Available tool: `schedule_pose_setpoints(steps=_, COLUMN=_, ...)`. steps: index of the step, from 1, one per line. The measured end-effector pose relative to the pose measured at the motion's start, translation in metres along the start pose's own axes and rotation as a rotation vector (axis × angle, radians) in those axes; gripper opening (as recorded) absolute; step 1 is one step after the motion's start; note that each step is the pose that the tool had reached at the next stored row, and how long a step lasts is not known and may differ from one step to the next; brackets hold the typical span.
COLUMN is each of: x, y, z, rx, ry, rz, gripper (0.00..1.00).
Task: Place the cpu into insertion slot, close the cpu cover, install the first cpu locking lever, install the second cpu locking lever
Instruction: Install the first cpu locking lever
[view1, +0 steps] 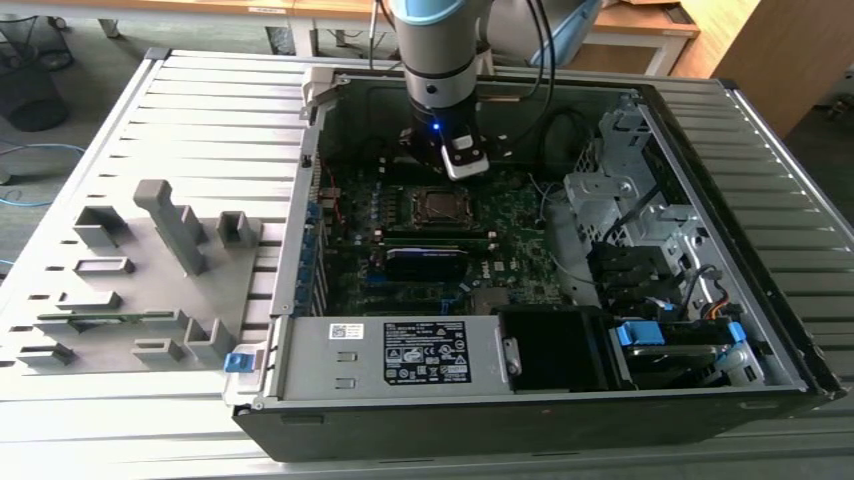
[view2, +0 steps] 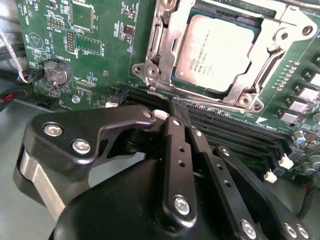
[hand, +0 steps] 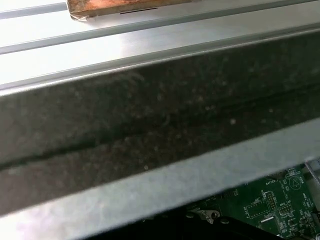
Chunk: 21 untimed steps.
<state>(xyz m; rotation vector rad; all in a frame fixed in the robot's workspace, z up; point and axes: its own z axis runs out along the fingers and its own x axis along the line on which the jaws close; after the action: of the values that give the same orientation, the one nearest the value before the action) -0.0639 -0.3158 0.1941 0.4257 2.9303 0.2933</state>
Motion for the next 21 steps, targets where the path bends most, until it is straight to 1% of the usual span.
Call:
schedule_pose_setpoints(steps=2, x=0.0001, y=-0.0002, z=0.0008, rx=0.0021, ry=-0.0021, rz=-0.001, gripper=0.11)
schedule_pose_setpoints(steps=6, x=0.0001, y=-0.0002, z=0.0007, rx=0.0099, ry=-0.0048, rz=-0.002, gripper=0.11)
schedule_pose_setpoints(steps=9, x=-0.0003, y=0.0002, z=-0.0018, rx=0.0128, ry=-0.0054, rz=-0.003, gripper=0.11)
schedule_pose_setpoints(steps=12, x=-0.0009, y=0.0014, z=-0.0065, rx=0.0122, ry=-0.0055, rz=-0.003, gripper=0.11)
schedule_pose_setpoints(steps=14, x=-0.0011, y=0.0018, z=-0.0081, rx=0.0122, ry=-0.0059, rz=-0.003, gripper=0.11)
schedule_pose_setpoints(steps=21, x=0.0005, y=0.0044, z=-0.0079, rx=0.0123, ry=-0.0088, rz=0.001, gripper=0.11)
